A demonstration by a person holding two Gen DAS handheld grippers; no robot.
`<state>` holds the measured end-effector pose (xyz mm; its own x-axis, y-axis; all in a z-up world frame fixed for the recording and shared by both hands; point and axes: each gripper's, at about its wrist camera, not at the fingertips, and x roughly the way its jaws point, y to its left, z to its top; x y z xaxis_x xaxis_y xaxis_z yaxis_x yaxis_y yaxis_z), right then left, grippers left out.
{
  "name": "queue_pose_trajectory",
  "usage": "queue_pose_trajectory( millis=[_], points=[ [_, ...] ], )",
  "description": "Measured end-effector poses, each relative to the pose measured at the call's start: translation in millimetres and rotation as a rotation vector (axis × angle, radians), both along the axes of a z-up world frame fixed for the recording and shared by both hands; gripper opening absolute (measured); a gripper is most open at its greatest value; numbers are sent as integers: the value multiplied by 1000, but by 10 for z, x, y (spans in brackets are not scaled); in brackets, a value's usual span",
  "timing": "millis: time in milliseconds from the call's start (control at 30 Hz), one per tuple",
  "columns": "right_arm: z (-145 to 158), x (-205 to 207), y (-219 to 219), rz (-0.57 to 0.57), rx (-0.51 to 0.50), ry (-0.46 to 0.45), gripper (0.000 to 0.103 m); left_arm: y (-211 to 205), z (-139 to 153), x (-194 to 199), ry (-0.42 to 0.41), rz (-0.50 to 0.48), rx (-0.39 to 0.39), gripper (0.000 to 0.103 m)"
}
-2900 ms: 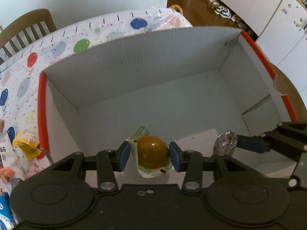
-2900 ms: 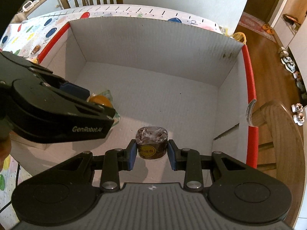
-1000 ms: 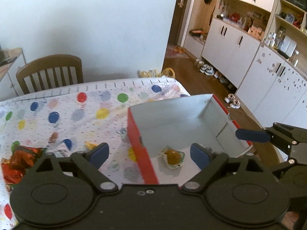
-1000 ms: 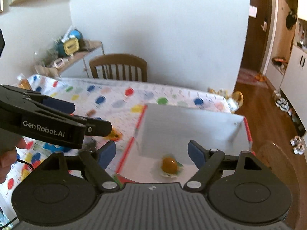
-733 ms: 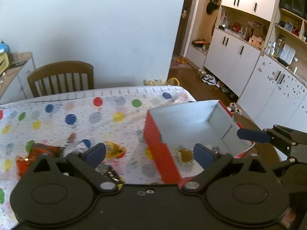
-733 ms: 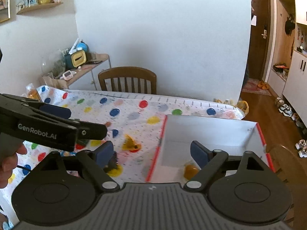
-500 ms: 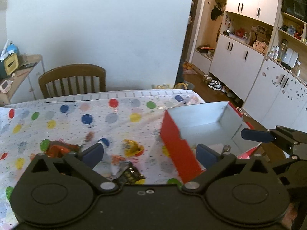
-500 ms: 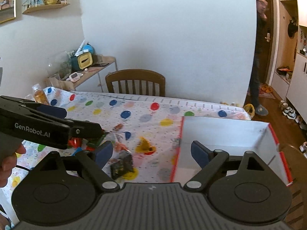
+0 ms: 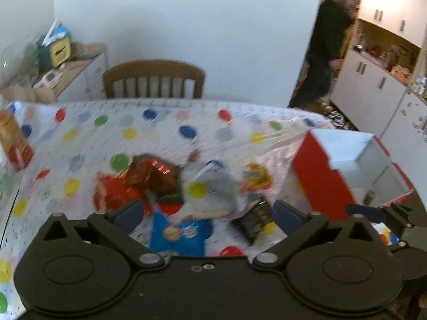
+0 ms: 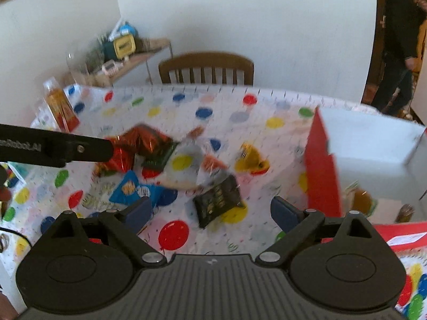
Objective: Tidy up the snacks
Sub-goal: 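Move both tools back to the snacks on the tablecloth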
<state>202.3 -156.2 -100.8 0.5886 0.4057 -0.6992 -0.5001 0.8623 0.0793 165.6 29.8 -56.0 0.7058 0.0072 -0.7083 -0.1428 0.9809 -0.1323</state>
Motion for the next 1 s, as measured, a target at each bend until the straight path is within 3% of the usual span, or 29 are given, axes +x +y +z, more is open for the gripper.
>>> queue_pose_trajectory(
  millis=[267,533,1000],
  points=[
    [-426,295,365,-32,-80,85,96,329,-431,128,101,54,-29,102],
    [-782,649,463,-89,-134,177,96,441,-867,345,198,31,-55,102],
    [-980,961,546,-120,-153,246,96,432,-1193,652,260,-16,-38,98]
  ],
)
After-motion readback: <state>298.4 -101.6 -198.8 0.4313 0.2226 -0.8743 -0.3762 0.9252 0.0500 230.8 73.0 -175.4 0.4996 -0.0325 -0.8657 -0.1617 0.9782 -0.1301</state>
